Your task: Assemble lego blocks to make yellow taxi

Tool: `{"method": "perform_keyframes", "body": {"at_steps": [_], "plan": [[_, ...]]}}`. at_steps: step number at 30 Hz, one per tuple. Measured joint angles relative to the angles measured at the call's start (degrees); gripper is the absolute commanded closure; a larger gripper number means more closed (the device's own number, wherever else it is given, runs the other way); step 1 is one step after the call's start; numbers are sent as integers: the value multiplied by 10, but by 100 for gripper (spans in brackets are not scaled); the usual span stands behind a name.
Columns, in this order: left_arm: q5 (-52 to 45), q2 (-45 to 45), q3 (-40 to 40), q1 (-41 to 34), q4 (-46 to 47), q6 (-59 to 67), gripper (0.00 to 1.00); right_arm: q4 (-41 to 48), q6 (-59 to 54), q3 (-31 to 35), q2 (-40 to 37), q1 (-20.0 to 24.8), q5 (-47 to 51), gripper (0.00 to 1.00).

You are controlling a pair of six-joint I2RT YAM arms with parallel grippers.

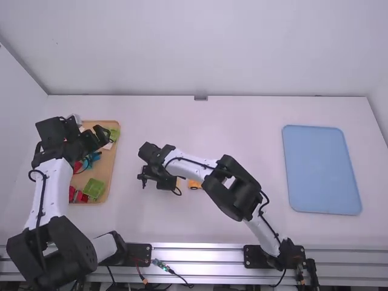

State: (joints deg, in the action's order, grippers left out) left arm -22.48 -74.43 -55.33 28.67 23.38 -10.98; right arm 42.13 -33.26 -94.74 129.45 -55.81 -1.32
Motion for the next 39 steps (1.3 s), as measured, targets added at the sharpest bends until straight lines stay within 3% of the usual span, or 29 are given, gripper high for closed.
{"method": "perform_keyframes", "body": {"at_steps": [3, 6, 11, 16, 19, 21, 22, 23, 31, 39], "plan": [[0, 0, 0, 0, 0, 0, 1, -3, 1, 0, 0, 0, 0, 97], [0, 0, 0, 0, 0, 0, 1, -4, 2, 0, 0, 0, 0, 79], [0, 0, 0, 0, 0, 0, 1, -6, 1, 0, 0, 0, 0, 73], [0, 0, 0, 0, 0, 0, 1, -4, 1, 0, 0, 0, 0, 50], [0, 0, 0, 0, 0, 0, 1, -4, 1, 0, 0, 0, 0, 43], [0, 0, 0, 0, 0, 0, 1, -4, 4, 0, 0, 0, 0, 30], [0, 0, 0, 0, 0, 0, 1, -4, 5, 0, 0, 0, 0, 9], [0, 0, 0, 0, 0, 0, 1, -4, 2, 0, 0, 0, 0, 1], [-3, 0, 0, 0, 0, 0, 1, -3, -9, 0, 0, 0, 19, 1], [-70, 0, 0, 0, -5, 55, 1, 36, -12, -8, -14, 6, 11, 1]]}}
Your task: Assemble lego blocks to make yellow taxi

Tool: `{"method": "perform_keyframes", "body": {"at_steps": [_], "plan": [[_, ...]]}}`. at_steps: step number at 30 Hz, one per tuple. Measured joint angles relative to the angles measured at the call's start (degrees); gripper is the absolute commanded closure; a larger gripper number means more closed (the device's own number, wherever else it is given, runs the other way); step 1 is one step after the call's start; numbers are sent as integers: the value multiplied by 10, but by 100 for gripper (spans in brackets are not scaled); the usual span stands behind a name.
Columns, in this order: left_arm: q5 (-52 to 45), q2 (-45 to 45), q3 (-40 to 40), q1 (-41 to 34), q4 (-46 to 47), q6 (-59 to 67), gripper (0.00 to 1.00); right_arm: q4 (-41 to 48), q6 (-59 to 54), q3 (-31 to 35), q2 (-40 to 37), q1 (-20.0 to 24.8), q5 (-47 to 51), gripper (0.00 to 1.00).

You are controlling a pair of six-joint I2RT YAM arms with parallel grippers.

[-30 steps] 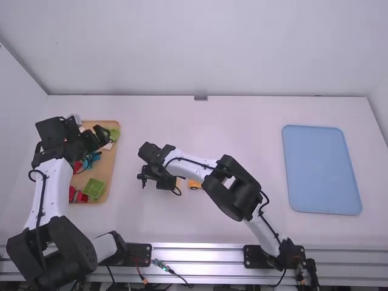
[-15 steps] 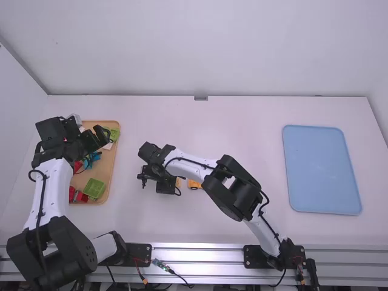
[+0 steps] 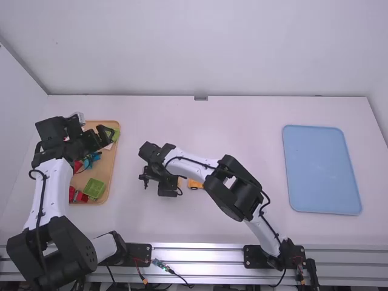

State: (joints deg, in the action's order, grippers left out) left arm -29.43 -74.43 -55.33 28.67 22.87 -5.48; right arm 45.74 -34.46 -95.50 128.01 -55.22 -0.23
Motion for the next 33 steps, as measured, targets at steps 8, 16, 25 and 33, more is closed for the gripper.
{"method": "perform_keyframes", "body": {"at_steps": [8, 16, 25, 33], "plan": [[-106, 0, 26, -5, -47, 91, 1, -30, -2, 51, -172, 70, -39, 1], [-245, 0, 123, -30, -153, 211, 1, -155, -33, 235, -354, 148, -105, 1], [-332, 0, 227, -118, -176, 462, 1, -328, -81, 468, -448, 278, -264, 1], [-315, -37, 277, -225, -247, 620, 1, -440, -157, 600, -448, 364, -429, 1]]}}
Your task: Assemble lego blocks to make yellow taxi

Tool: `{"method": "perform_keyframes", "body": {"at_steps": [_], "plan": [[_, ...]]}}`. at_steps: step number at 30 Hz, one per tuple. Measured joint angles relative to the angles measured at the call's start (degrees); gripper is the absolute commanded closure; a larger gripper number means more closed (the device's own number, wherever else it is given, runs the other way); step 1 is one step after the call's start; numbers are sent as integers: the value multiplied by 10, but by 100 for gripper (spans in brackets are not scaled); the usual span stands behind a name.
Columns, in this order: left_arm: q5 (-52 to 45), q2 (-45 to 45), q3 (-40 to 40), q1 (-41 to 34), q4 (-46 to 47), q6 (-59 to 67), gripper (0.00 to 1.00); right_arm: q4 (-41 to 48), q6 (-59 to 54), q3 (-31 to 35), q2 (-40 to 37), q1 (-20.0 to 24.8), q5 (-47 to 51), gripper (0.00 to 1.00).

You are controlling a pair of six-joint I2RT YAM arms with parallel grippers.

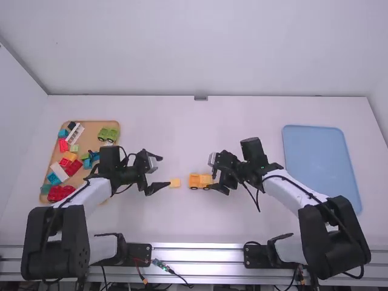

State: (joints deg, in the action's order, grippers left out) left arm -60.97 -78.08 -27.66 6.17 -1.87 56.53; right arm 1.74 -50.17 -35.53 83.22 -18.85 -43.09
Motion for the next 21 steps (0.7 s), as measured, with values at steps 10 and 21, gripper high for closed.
{"method": "perform_keyframes", "body": {"at_steps": [10, 21], "plan": [[13, -171, 16, -30, -137, 46, 1, -261, 10, 147, 0, 36, -55, 1], [10, -293, -20, -53, -139, 100, 4, -273, 41, 156, 16, 53, -80, 1]]}}
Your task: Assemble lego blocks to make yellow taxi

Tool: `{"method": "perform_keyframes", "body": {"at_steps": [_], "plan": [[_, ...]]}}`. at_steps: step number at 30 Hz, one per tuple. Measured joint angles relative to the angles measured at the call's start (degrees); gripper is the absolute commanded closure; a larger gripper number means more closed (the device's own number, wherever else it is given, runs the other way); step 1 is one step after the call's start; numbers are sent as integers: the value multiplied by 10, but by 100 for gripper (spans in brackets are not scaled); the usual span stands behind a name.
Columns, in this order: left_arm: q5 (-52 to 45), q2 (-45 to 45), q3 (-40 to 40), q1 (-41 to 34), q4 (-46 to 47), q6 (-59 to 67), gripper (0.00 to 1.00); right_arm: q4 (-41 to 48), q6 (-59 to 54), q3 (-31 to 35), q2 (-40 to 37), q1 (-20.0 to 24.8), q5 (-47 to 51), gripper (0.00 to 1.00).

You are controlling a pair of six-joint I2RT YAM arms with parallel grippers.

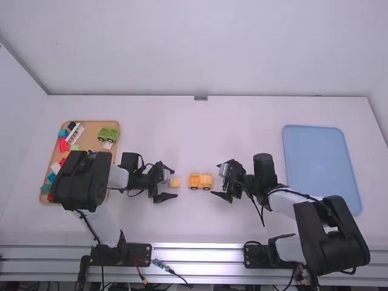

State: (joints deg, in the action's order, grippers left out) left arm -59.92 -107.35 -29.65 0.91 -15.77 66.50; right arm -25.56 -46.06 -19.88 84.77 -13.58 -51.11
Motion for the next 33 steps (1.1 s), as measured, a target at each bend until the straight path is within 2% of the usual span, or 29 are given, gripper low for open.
{"method": "perform_keyframes", "body": {"at_steps": [6, 8, 10, 14, 16, 23, 24, 25, 26, 33], "plan": [[2, -15, -19, -1, 0, 4, 21, 2, -12, -17, 72, 12, -28, 1], [2, -21, -21, -1, 0, 4, 23, 2, -14, -29, 88, 16, -37, 1], [2, -25, -22, -1, 0, 4, 36, 2, -16, -42, 105, 18, -43, 1], [2, -25, -22, -1, 2, 4, 43, 1, -19, -53, 124, 18, -48, 1], [2, -25, -22, -1, 2, 6, 53, 1, -19, -57, 136, 18, -51, 1], [15, -25, -22, -1, 13, 6, 62, 1, -21, -58, 145, 18, -55, 1], [19, -25, -22, -1, 16, 6, 67, 1, -21, -58, 145, 18, -55, 1], [21, -25, -22, -1, 16, 6, 79, 2, -21, -58, 145, 18, -55, 1], [21, -25, -22, -1, 16, 7, 83, 2, -21, -58, 145, 18, -55, 1], [26, -25, -23, -1, -7, -17, 90, 3, -27, -58, 147, 18, -55, 1]]}}
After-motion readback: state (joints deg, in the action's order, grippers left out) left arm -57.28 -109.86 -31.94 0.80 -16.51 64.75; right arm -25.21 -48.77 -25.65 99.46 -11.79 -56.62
